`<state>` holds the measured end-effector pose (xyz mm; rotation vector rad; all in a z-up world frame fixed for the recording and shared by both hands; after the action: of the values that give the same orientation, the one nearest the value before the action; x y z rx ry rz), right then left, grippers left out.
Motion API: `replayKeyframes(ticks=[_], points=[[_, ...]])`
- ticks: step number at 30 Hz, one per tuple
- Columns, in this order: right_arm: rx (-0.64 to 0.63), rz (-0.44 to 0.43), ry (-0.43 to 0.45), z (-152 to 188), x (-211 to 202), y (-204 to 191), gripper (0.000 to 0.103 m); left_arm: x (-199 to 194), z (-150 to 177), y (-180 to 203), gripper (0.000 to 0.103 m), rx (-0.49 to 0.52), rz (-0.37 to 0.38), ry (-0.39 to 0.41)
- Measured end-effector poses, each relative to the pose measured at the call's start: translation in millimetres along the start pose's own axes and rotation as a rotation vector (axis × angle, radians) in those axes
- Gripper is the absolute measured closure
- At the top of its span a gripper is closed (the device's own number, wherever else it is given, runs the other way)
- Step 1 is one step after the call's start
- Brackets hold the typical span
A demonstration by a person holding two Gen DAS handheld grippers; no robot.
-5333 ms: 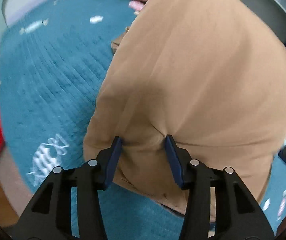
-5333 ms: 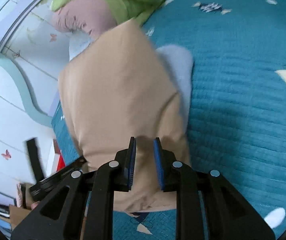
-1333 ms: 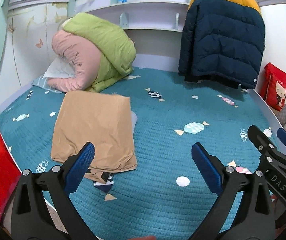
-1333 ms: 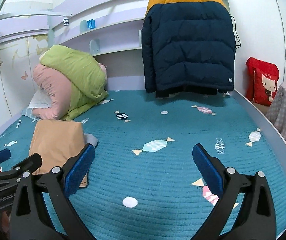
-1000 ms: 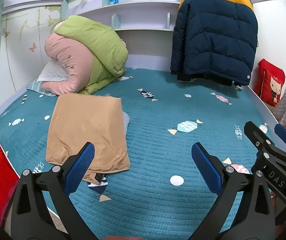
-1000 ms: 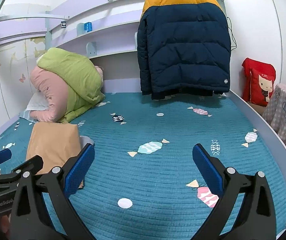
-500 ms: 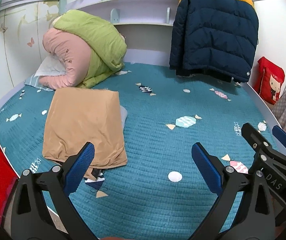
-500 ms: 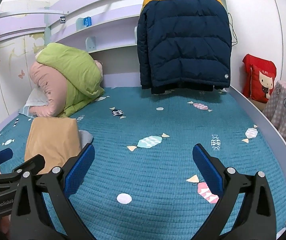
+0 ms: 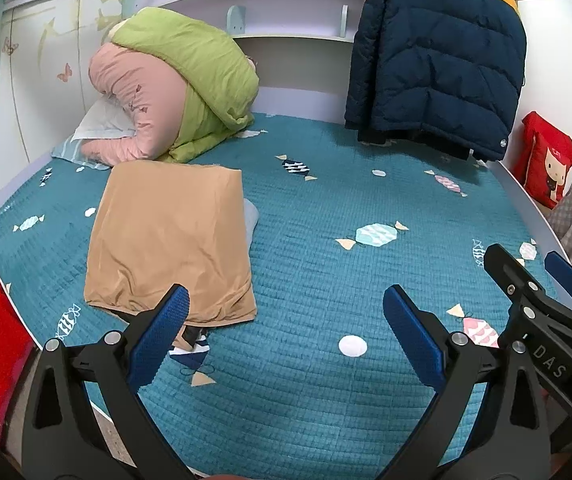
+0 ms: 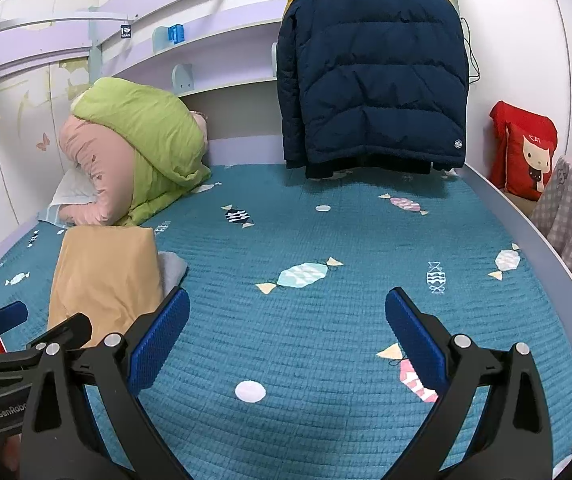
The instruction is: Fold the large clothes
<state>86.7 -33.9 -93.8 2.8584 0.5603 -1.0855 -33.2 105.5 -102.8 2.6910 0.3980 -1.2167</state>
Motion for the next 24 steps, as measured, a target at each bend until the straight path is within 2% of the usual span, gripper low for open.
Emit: replayKeyframes(ticks=[24], points=[[0.007,-0.005,-0.018,0.5,4.2,0.9,0.008,1.5,0.9,-1.0,0.005,-0.008,0.004,-0.006]])
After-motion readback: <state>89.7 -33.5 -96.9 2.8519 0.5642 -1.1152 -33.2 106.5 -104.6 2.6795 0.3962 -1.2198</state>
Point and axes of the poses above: each gripper's, at about its wrist camera, not at the fingertips, and x roughly the way its jaws point, y to its right, z to its underside, the point moved 4 cm from there along x, roughly the way its jaws point, and after that the axes turned 10 degrees about -y, right-handed, at the moved point
